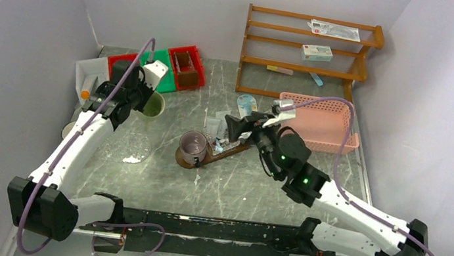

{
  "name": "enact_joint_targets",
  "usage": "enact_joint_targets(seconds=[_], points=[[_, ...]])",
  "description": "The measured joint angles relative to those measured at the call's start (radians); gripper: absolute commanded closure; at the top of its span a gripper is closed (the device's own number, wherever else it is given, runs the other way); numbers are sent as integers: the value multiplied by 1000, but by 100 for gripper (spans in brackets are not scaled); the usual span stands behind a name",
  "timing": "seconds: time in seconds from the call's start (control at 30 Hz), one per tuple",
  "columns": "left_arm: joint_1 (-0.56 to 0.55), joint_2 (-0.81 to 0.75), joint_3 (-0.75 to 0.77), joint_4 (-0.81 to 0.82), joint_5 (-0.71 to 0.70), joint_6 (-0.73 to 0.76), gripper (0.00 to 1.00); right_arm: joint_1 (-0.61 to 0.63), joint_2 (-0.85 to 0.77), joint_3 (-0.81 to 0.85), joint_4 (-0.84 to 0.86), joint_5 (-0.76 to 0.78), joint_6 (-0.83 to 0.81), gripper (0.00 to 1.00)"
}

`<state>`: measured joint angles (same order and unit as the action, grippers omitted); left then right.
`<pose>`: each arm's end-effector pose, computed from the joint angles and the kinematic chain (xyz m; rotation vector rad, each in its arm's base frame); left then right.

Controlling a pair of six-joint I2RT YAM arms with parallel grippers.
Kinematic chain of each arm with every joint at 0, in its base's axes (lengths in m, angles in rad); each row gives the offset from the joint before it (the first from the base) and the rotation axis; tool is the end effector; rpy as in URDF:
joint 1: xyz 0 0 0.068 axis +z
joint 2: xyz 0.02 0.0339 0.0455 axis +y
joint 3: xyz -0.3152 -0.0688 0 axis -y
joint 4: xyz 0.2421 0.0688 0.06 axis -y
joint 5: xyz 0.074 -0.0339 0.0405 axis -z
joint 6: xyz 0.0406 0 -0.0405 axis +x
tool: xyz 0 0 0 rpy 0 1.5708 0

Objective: Prepare toiletry sets of a toothbrush and toothpaste on the tray
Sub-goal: Pick up the cup from the storage box, then place the cup on the tray.

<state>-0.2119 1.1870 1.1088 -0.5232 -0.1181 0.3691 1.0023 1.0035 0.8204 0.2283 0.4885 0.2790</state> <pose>0.2379 -0.0463 0.3820 0.5580 2.1028 0.2181 0.1288 0.1662 0.3992 -0.1666 1.5575 0.6450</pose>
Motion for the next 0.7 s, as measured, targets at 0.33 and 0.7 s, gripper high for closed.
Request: enact_joint_targets(seconds=[0.33, 0.7], points=[[16, -30, -204, -15, 37, 149, 95, 0, -188, -158, -1, 36, -24, 8], [93, -59, -304, -11, 63, 238, 95, 0, -264, -194, -5, 65, -63, 8]])
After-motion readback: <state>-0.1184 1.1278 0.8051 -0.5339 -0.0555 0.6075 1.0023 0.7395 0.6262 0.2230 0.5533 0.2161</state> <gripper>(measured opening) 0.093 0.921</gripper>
